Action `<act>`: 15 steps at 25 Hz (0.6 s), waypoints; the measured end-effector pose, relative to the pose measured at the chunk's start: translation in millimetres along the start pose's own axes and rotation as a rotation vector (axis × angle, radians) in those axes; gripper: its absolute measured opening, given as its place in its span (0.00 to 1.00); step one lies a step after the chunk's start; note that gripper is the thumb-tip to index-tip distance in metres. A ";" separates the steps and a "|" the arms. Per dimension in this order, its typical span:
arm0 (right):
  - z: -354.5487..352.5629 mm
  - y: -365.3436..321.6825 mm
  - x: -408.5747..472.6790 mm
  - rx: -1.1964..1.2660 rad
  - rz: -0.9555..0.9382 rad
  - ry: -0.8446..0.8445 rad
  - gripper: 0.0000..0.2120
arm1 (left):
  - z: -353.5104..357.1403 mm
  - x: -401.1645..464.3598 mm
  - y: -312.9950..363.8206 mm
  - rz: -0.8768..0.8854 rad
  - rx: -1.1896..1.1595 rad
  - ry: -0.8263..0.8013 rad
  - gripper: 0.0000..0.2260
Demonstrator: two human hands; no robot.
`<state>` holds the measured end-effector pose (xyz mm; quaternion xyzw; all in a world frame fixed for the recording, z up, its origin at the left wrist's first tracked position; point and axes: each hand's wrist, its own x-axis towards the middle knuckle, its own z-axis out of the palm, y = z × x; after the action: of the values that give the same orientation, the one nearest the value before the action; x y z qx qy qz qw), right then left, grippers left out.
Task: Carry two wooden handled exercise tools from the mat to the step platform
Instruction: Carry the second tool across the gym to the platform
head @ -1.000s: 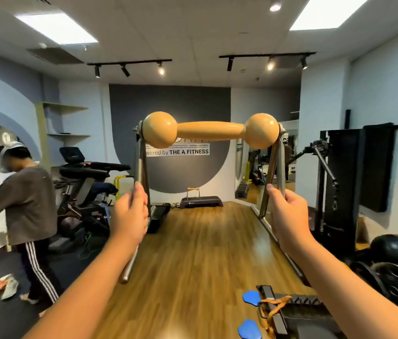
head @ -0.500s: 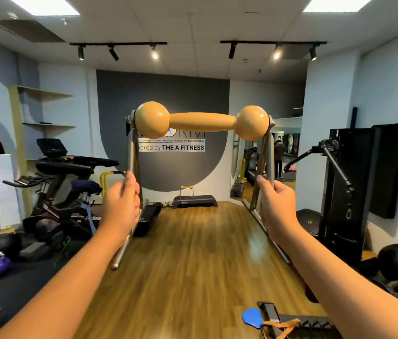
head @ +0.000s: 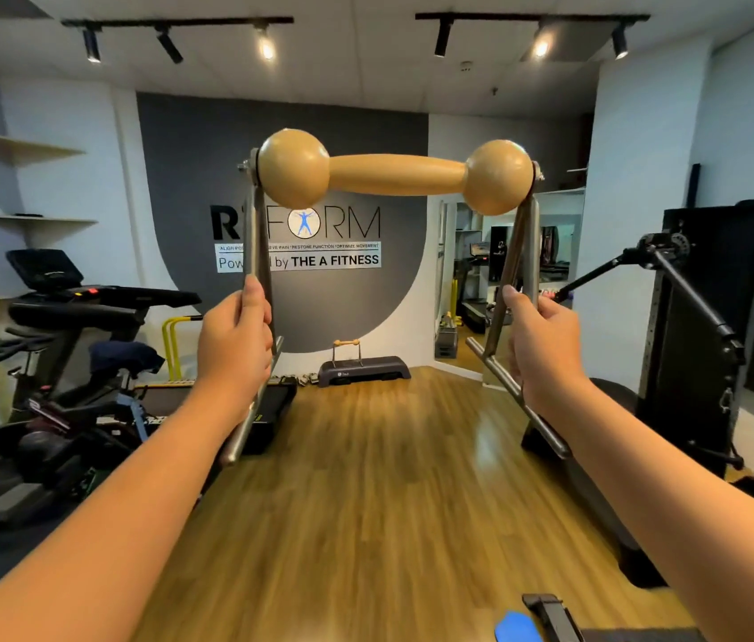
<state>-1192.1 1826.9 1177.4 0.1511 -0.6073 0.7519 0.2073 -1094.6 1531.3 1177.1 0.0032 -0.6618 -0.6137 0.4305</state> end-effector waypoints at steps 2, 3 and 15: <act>22.2 36.5 43.2 -0.006 -0.002 -0.009 0.13 | 11.4 39.0 -39.9 -0.008 -0.011 -0.002 0.22; 33.0 55.0 66.9 -0.011 -0.002 -0.016 0.13 | 18.6 58.6 -60.3 -0.014 -0.015 0.002 0.22; 155.1 217.8 346.2 0.044 0.006 -0.081 0.14 | 114.6 323.3 -233.6 0.042 -0.014 0.023 0.21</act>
<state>-1604.4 1681.5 1191.5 0.1839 -0.5991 0.7589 0.1770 -1486.3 1394.3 1183.9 -0.0067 -0.6523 -0.6091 0.4510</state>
